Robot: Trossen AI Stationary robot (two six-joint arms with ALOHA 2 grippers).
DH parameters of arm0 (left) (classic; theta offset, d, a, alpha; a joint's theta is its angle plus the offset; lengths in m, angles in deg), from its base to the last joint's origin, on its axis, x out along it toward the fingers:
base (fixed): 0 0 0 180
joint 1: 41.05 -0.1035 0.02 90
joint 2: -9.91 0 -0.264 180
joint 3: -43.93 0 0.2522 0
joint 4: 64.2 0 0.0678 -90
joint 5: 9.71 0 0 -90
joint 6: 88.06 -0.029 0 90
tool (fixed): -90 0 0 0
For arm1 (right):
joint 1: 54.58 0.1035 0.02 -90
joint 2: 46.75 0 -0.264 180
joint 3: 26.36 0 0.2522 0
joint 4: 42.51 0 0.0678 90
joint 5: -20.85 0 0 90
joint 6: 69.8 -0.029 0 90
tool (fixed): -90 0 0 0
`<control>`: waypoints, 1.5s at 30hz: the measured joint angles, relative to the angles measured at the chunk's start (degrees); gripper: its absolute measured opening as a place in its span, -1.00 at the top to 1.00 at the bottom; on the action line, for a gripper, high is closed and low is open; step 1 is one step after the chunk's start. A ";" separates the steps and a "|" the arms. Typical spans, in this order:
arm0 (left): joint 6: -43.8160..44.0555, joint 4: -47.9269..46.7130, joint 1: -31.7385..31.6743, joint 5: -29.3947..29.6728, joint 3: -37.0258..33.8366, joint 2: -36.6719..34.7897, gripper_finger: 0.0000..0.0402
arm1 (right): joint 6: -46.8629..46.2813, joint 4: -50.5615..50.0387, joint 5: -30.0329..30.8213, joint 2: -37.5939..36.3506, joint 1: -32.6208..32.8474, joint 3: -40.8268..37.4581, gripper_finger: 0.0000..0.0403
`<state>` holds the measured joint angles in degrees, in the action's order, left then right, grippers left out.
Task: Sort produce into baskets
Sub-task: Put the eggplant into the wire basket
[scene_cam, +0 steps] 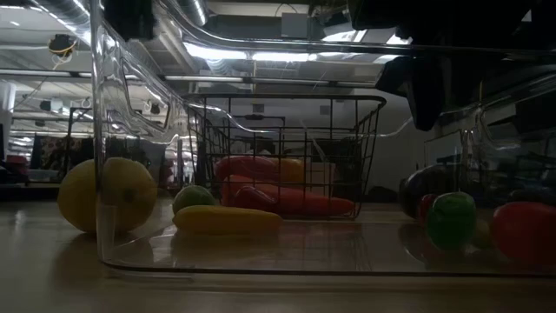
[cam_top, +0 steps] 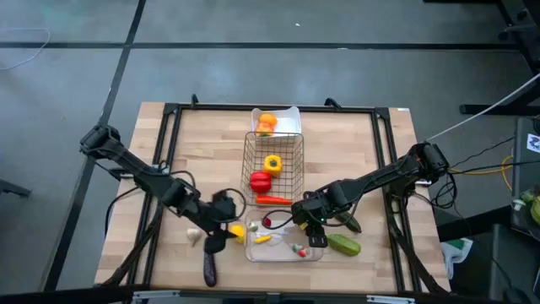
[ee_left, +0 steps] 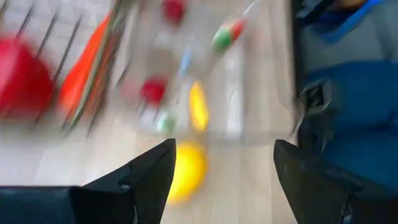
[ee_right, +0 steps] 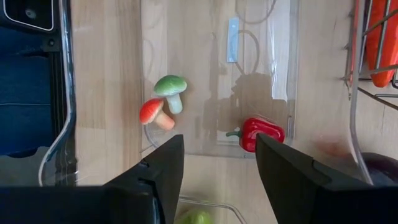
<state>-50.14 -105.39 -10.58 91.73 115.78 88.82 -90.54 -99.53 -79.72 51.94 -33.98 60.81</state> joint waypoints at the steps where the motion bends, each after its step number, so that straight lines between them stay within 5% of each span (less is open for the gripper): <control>1: 2.87 -4.94 0.42 -0.07 1.06 -0.55 -0.32 | 0.00 -0.04 0.00 0.00 0.00 0.00 0.02; 7: 19.80 -24.36 3.11 -2.73 2.90 -2.32 -0.32 | 0.00 -0.07 0.00 0.00 0.00 0.00 0.02; 13: 31.37 -29.62 5.95 -6.47 0.13 -2.19 -0.32 | 0.00 -0.11 0.00 0.00 0.00 0.00 0.02; 26: 66.29 -16.62 9.41 -11.44 -4.31 -2.03 -0.32 | 0.00 -0.09 0.01 0.00 0.00 0.00 0.02; 45: 80.76 -4.19 11.91 -12.87 -4.35 12.17 -0.32 | 0.20 -2.40 -0.57 -0.02 0.00 0.00 0.02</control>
<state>30.62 -109.58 1.32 78.86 111.43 100.99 -90.34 -101.93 -80.29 51.92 -33.98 60.81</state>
